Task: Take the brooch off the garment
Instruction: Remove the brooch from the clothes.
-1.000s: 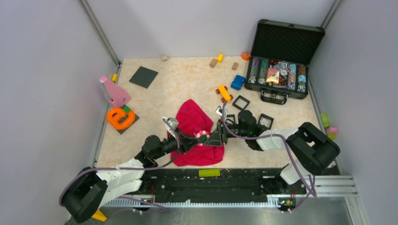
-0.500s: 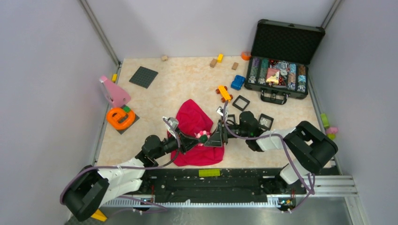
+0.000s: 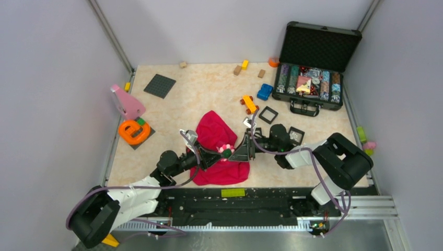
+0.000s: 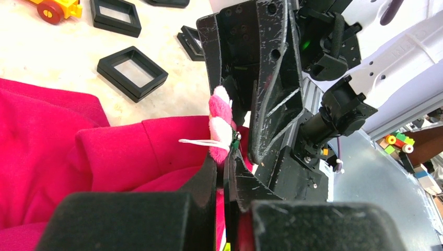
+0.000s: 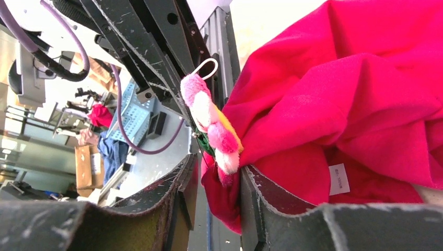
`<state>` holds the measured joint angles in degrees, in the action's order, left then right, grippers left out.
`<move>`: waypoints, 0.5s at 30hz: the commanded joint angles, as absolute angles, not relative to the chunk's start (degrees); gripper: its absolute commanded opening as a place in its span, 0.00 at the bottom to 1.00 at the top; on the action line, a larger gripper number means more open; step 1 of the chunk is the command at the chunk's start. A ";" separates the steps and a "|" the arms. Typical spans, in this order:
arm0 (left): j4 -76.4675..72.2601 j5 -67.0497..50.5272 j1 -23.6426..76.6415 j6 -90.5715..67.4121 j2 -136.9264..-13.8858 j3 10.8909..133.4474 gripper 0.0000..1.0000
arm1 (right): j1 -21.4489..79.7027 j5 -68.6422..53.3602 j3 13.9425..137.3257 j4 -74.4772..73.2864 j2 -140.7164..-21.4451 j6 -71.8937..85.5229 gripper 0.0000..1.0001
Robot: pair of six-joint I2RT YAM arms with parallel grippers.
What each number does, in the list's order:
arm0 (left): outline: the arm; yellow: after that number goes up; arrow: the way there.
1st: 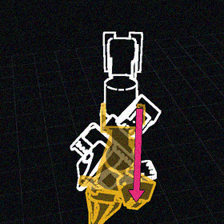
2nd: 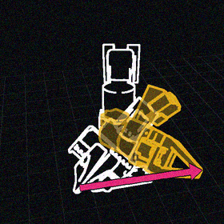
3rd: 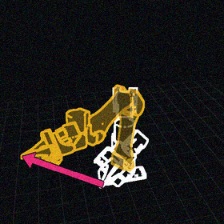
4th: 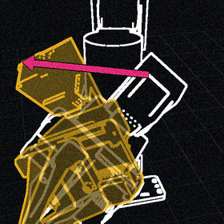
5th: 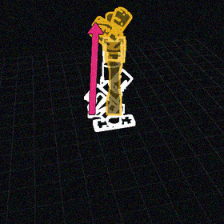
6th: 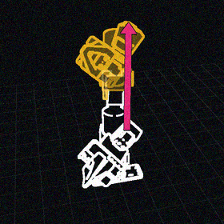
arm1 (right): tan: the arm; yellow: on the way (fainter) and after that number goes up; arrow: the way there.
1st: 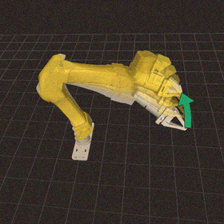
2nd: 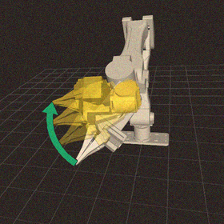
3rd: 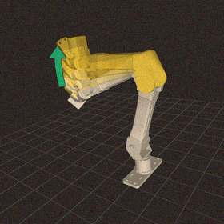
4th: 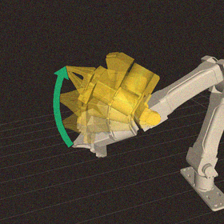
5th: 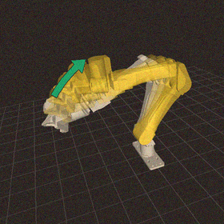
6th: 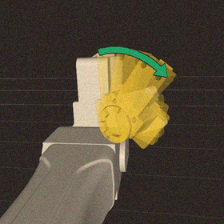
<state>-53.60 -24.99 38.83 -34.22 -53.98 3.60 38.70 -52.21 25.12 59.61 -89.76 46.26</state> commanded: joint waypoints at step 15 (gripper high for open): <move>-57.21 -36.27 39.42 -34.81 -62.39 6.68 0.00 | 38.94 -54.49 27.25 73.46 -91.94 50.18 0.21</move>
